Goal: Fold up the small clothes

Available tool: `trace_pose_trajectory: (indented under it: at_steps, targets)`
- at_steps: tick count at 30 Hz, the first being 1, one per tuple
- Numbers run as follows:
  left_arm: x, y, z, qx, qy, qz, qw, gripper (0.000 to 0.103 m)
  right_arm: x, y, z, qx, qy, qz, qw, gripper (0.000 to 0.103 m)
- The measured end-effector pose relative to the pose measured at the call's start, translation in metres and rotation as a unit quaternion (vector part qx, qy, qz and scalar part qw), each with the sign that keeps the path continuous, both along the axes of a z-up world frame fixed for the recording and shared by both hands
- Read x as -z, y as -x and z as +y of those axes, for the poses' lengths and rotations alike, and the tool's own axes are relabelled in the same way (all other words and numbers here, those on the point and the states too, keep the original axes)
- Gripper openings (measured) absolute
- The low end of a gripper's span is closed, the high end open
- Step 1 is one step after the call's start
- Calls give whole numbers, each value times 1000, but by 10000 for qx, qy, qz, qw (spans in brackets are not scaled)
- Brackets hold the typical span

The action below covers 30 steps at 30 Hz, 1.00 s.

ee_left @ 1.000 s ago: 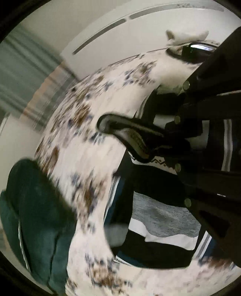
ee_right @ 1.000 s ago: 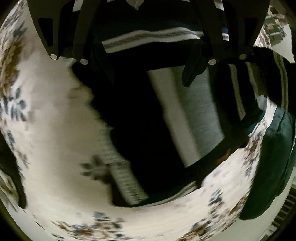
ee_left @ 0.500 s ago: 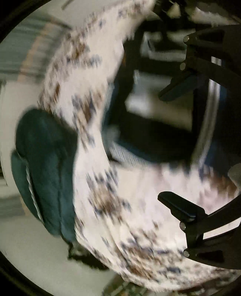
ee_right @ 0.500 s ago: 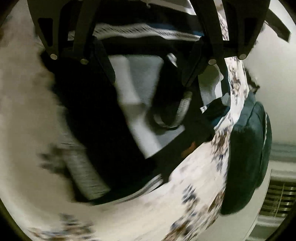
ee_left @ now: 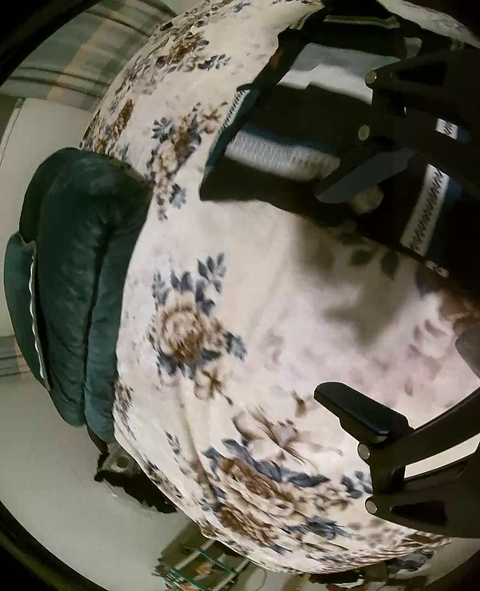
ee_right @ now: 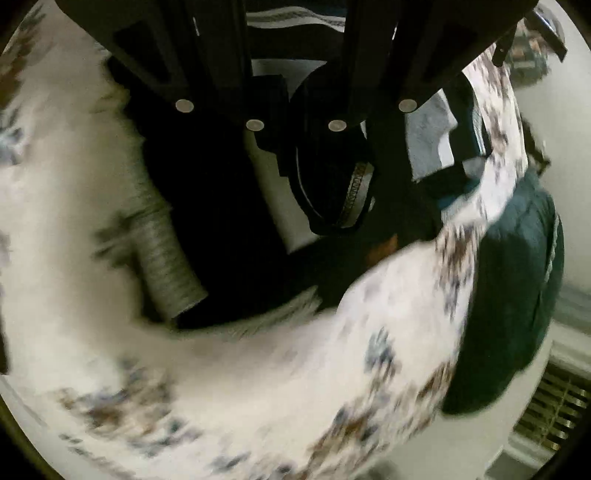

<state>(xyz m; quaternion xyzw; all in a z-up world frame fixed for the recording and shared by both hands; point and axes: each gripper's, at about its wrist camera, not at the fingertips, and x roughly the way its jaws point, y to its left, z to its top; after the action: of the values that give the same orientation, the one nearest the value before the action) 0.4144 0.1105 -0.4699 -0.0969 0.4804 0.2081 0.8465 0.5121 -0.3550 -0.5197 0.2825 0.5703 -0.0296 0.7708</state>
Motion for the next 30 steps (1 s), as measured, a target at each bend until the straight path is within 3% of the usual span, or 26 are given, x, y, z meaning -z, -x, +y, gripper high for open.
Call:
trace_pose_trajectory:
  at_steps: [3,5,7,10,12,14,16,19,21,22,23,28,30]
  targets:
    - [8,-25,-14,342,92,76,9993,99,23,2,-42,95,127,577,9982,10]
    - [17,-41,-24,591,71,207,9980,99,36,7,-68,455,231,918,9945,39]
    - [23,-54,-33,796,-14,282,9964,99,30,20,-88,870,126,824,9927,48]
    - [29,-70,-47,1077,-185,302,9935,99,11,33,-94,1092,-119,342,9934,54]
    - [31,-77,-54,1198,-292,304,9919,99,6,33,-87,1053,-424,123,9935,63]
    - [32,-82,-59,1262,-412,339,9906,99,8,24,-72,866,-628,4,9943,65]
    - [31,-83,-62,1300,-427,330,9900,99,13,8,-50,491,-378,93,9980,66]
    - [34,-82,-66,1355,-516,365,9888,99,20,-5,-17,-246,53,239,9994,66]
    - [38,-81,-66,1375,-560,410,9881,99,22,-11,11,-806,967,374,9913,56]
    - [40,-80,-66,1381,-565,436,9878,99,21,-11,17,-909,1294,346,9868,20]
    - [43,-79,-64,1376,-570,470,9877,99,24,-10,18,-902,1629,485,9813,3]
    - [52,-74,-49,1186,-460,590,9901,99,37,15,-41,210,1633,1053,9807,3]
    - [53,-72,-40,1083,-347,599,9917,99,32,24,-56,461,1247,1023,9858,7]
